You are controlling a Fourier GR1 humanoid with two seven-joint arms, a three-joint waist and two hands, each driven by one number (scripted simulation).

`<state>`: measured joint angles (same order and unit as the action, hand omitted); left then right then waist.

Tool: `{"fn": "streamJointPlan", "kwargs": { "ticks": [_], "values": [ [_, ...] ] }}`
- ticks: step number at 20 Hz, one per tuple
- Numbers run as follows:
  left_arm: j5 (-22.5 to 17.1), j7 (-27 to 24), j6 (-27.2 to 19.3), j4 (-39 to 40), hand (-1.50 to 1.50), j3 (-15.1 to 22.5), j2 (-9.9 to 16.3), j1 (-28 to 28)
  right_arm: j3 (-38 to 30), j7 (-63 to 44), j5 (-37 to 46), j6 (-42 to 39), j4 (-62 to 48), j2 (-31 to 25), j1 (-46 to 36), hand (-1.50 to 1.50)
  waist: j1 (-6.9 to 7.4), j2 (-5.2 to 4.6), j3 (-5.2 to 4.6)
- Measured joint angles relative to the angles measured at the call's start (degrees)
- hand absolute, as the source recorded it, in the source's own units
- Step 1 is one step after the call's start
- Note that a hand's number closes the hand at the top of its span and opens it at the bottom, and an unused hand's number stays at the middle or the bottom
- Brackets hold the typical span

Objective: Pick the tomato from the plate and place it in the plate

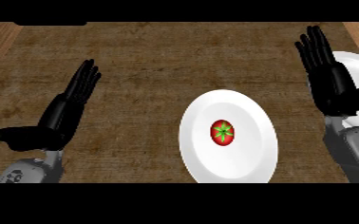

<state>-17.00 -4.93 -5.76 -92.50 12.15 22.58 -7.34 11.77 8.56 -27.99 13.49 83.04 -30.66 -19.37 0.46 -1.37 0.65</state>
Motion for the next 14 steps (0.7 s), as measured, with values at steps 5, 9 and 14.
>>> {"fn": "streamJointPlan", "kwargs": {
  "ticks": [5, 9, 14],
  "values": [
    [3.1, 4.4, -4.6, 4.5, 0.0, -0.8, -0.4, 2.4, 3.7, -4.4, 0.7, 2.8, 5.6, 4.4, 1.2, 1.5, -0.33, 1.11, -0.48],
    [4.1, 7.6, -7.3, 7.7, 0.0, -1.2, -0.4, 4.7, 8.3, -6.0, 13.4, 5.3, 4.8, -4.6, 0.9, 1.5, -0.89, 1.63, -1.84],
    [4.4, 10.3, -9.6, 9.8, 0.0, -1.3, -1.3, 6.6, 12.8, -6.7, 25.1, 18.9, 5.0, -1.6, 6.5, -1.5, -1.92, 1.75, -1.14]
  ]
}}
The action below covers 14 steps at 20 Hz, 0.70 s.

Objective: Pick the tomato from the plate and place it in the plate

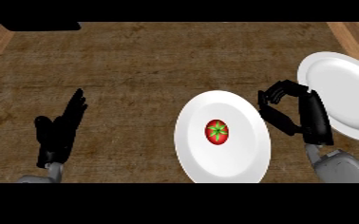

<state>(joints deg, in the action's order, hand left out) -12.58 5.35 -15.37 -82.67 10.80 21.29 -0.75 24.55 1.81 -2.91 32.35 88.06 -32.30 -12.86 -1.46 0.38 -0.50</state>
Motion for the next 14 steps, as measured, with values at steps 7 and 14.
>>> {"fn": "streamJointPlan", "kwargs": {
  "ticks": [7, 14],
  "values": [
    [2.2, 3.0, -3.0, 0.6, 0.0, 1.3, -2.6, -1.5, 4.9, 14.1, -2.4, 1.3, 3.9, 11.1, 10.4, -1.5, 0.51, -0.25, 0.53],
    [3.9, 4.8, -4.1, 0.1, 0.0, 2.2, -3.5, -2.0, 10.8, 0.6, 12.4, 1.7, 5.9, 2.2, 9.6, -1.5, 1.18, -0.14, 0.35]
  ]
}}
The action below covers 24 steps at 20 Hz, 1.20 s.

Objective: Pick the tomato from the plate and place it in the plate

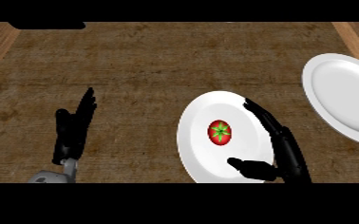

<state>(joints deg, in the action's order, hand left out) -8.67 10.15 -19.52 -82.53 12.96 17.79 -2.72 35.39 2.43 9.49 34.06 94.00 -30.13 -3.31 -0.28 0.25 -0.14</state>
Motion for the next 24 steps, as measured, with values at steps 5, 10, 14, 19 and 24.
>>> {"fn": "streamJointPlan", "kwargs": {
  "ticks": [5, 10, 14, 19, 24],
  "values": [
    [0.3, 0.2, 0.4, 0.2, 0.0, -0.2, 0.0, -0.2, 1.8, -16.8, 7.8, -6.7, 5.0, -6.5, -5.0, -1.5, 0.13, 0.02, -0.08],
    [0.7, 0.9, 0.5, 0.5, 0.0, -0.3, -0.5, -1.2, 3.9, -32.0, 7.8, -19.2, 9.8, -8.9, -10.6, -1.5, 0.5, -0.08, -0.05],
    [0.7, 1.0, 1.4, 0.8, 0.0, -0.8, -0.5, -1.7, 4.7, -41.1, 5.8, -27.9, 11.2, -7.3, -14.5, -1.5, 0.62, -0.17, 0.02],
    [1.5, 1.0, 1.8, 1.3, 0.0, -1.9, -1.7, -1.8, 3.5, -45.9, 5.7, -35.0, 8.2, -1.9, -17.1, -1.5, 0.58, -0.22, 0.08],
    [2.9, 0.4, 3.0, 0.5, 0.0, -2.9, -2.7, -0.4, 0.7, -45.5, 8.4, -39.9, 4.8, 2.5, -16.4, -1.5, 0.49, -0.2, 0.14]
  ]
}}
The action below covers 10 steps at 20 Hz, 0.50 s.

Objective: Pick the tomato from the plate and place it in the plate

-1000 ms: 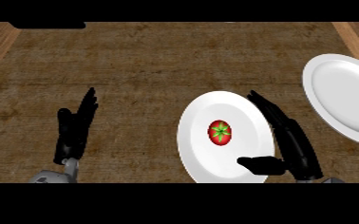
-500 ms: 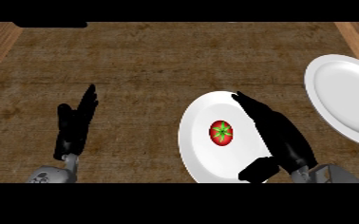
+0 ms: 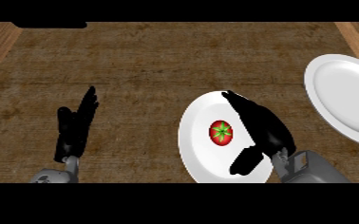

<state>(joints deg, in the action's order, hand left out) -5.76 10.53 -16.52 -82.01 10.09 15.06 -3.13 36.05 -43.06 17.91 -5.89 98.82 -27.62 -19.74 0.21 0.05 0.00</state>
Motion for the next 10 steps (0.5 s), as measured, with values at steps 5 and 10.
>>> {"fn": "streamJointPlan", "kwargs": {
  "ticks": [5, 10],
  "values": [
    [1.8, 0.4, 0.5, 0.2, 0.0, -1.1, -1.5, 0.0, -2.5, 2.3, 3.8, -3.6, -3.4, 4.6, 0.8, -1.5, -0.06, -0.02, 0.03],
    [3.0, 1.1, 1.6, -1.2, 0.0, -2.1, -2.7, 0.6, -4.6, 3.4, 7.4, -6.8, -4.5, 8.5, 2.5, -1.5, -0.1, 0.0, 0.03]
  ]
}}
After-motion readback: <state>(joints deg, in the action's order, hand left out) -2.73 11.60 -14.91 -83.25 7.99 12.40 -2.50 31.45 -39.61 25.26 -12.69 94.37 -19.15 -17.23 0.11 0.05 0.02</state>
